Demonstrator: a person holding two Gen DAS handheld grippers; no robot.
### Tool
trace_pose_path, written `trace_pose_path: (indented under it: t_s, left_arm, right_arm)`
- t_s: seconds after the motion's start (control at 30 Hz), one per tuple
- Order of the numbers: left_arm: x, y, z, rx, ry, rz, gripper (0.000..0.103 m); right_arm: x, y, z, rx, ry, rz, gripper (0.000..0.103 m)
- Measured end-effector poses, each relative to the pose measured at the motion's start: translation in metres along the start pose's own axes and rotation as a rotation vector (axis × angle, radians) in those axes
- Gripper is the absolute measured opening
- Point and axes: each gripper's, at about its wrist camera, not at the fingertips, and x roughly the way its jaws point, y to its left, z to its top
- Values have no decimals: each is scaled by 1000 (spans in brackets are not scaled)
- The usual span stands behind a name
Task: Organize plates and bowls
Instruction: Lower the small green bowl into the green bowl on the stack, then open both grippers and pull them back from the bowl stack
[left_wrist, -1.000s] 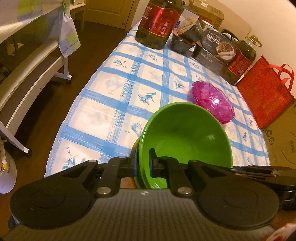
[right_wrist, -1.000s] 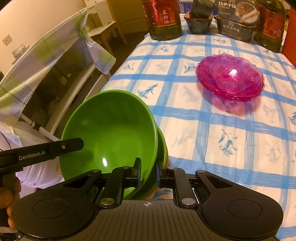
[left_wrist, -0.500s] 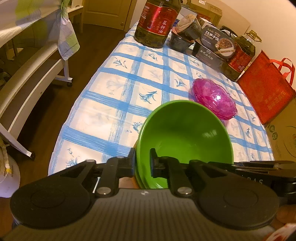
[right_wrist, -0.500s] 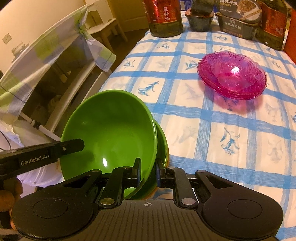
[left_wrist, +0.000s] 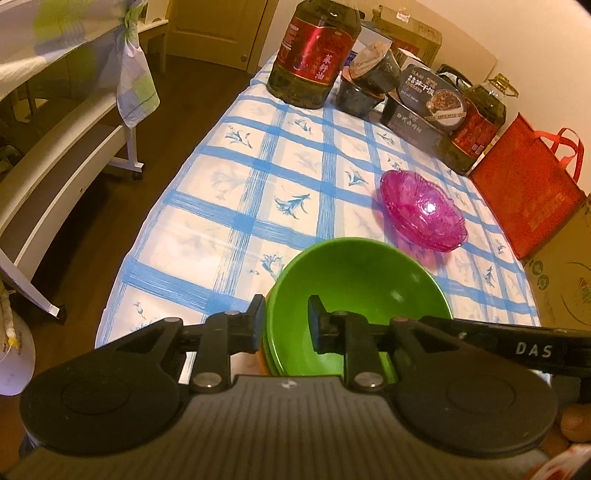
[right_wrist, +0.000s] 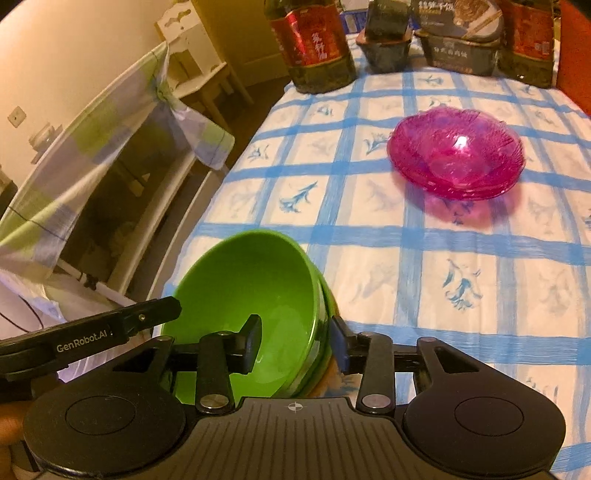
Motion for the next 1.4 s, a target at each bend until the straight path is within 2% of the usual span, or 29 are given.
trace_pose_path:
  t_s: [0.17, 0.27, 0.3, 0.7, 0.83, 0.93, 0.97, 1.0, 1.07, 1.2, 1.4]
  left_arm:
    - [0, 3, 0, -13, -2, -1, 23]
    - [0, 3, 0, -14, -5, -5, 23]
    - [0, 3, 0, -13, -4, -5, 23]
    - [2, 4, -1, -22, -1, -8, 25]
    - [0, 4, -2, -30, -7, -12, 30]
    - [-6, 3, -3, -31, -14, -14, 31]
    - [-8, 3, -3, -31, -16, -14, 32]
    - [-11, 2, -4, -33, -17, -14, 33]
    - [-16, 0, -6, -30, -16, -14, 34]
    - [-27, -4, -14, -24, -8, -13, 37]
    - [-49, -9, -36, -7, -18, -13, 53]
  right_arm:
    - [-8, -9, 1, 12, -56, -22, 40]
    - [-5, -13, 2, 20, -48, -10, 14]
    - [-3, -14, 2, 24, -42, -4, 11]
    - [11, -19, -4, 36, -5, -5, 7]
    - [10, -21, -5, 54, -5, 9, 7]
    - [4, -21, -8, 63, -20, 24, 11]
    - [0, -21, -9, 63, -29, 21, 19]
    - [-5, -21, -11, 63, -39, 16, 33]
    - [-14, -20, -14, 65, -61, 9, 48]
    - [-31, -21, -27, 56, -62, -22, 51]
    - [-48, -23, -52, 65, -39, -49, 55]
